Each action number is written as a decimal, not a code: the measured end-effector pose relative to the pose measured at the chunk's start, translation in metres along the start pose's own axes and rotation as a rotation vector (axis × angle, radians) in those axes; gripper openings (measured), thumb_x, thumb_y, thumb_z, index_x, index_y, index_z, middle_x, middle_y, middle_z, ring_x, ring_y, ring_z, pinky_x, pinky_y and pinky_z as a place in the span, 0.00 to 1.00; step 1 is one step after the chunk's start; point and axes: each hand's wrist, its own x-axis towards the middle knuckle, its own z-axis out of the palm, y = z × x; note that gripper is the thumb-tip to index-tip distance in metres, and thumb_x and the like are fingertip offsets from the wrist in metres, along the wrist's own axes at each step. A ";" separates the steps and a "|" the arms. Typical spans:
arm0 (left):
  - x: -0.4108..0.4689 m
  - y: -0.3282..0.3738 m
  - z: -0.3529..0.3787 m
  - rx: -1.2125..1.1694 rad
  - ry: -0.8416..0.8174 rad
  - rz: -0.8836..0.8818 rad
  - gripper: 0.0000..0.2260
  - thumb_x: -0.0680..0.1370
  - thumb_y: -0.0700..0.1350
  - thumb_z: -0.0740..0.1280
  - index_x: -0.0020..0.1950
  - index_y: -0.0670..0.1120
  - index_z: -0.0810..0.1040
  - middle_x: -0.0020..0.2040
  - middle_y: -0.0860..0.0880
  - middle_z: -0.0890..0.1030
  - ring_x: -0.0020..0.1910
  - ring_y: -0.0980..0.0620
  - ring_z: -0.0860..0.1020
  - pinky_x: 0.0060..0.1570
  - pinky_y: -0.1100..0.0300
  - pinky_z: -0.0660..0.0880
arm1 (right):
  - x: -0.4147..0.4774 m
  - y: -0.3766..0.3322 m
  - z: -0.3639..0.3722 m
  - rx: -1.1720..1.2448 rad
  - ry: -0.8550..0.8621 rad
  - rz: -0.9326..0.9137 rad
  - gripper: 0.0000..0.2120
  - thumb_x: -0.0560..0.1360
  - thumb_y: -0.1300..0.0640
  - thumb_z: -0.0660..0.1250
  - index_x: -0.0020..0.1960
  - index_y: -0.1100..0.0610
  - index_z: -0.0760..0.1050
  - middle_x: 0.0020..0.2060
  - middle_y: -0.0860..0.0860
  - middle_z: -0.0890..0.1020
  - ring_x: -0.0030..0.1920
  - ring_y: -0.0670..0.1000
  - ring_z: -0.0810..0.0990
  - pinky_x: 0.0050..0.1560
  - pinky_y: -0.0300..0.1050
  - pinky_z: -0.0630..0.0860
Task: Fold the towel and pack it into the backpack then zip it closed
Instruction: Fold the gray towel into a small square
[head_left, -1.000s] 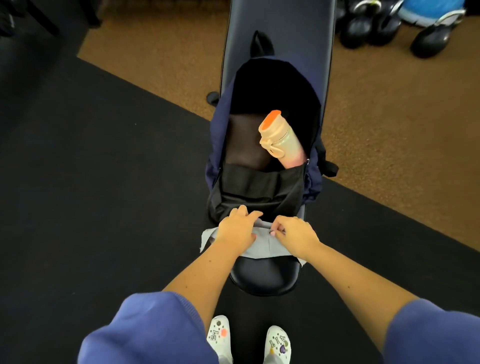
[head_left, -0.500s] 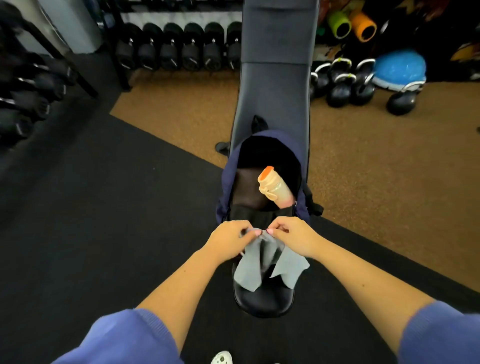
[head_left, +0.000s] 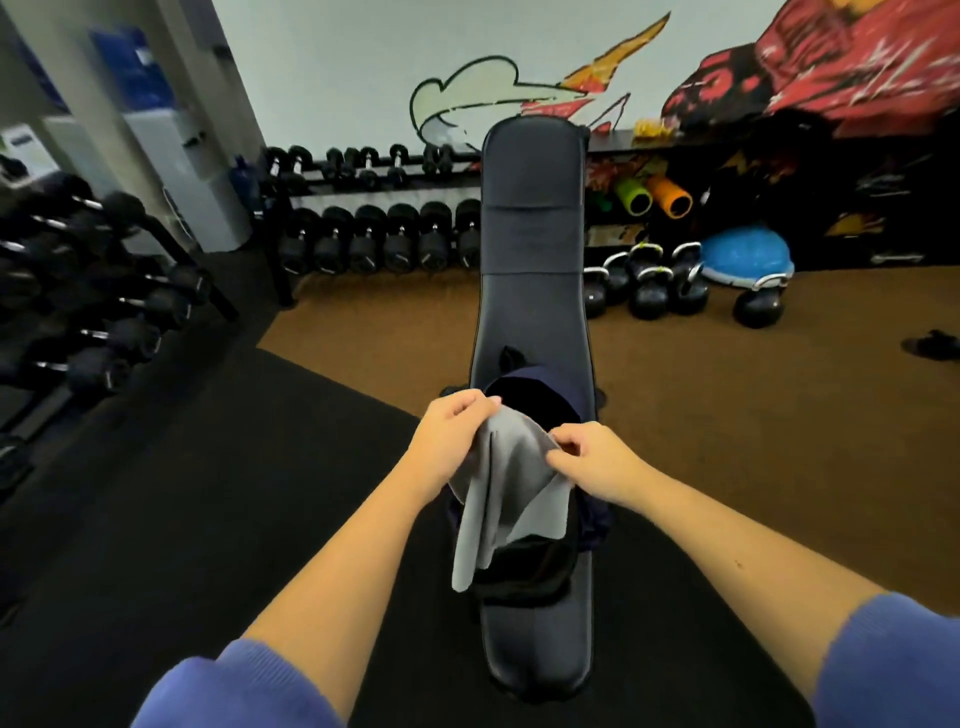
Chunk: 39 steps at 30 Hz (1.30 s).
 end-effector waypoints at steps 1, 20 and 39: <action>-0.003 0.009 -0.005 -0.056 0.036 -0.010 0.14 0.80 0.46 0.65 0.36 0.43 0.68 0.35 0.44 0.63 0.36 0.48 0.63 0.38 0.55 0.60 | -0.003 -0.007 -0.005 -0.009 0.005 0.002 0.11 0.74 0.59 0.63 0.38 0.66 0.73 0.32 0.61 0.74 0.31 0.49 0.71 0.34 0.43 0.67; -0.026 0.074 -0.084 -0.221 0.320 -0.079 0.10 0.79 0.52 0.67 0.48 0.48 0.85 0.49 0.47 0.85 0.54 0.48 0.81 0.57 0.51 0.77 | -0.018 -0.096 -0.050 0.324 0.068 -0.138 0.11 0.72 0.58 0.74 0.47 0.52 0.72 0.42 0.54 0.78 0.38 0.55 0.76 0.40 0.48 0.72; -0.026 0.111 -0.066 -0.130 -0.020 0.012 0.14 0.81 0.51 0.65 0.62 0.48 0.82 0.58 0.49 0.84 0.60 0.49 0.80 0.61 0.52 0.77 | -0.027 -0.166 -0.087 0.306 -0.207 -0.233 0.21 0.75 0.69 0.68 0.67 0.58 0.75 0.55 0.57 0.84 0.54 0.50 0.84 0.56 0.42 0.80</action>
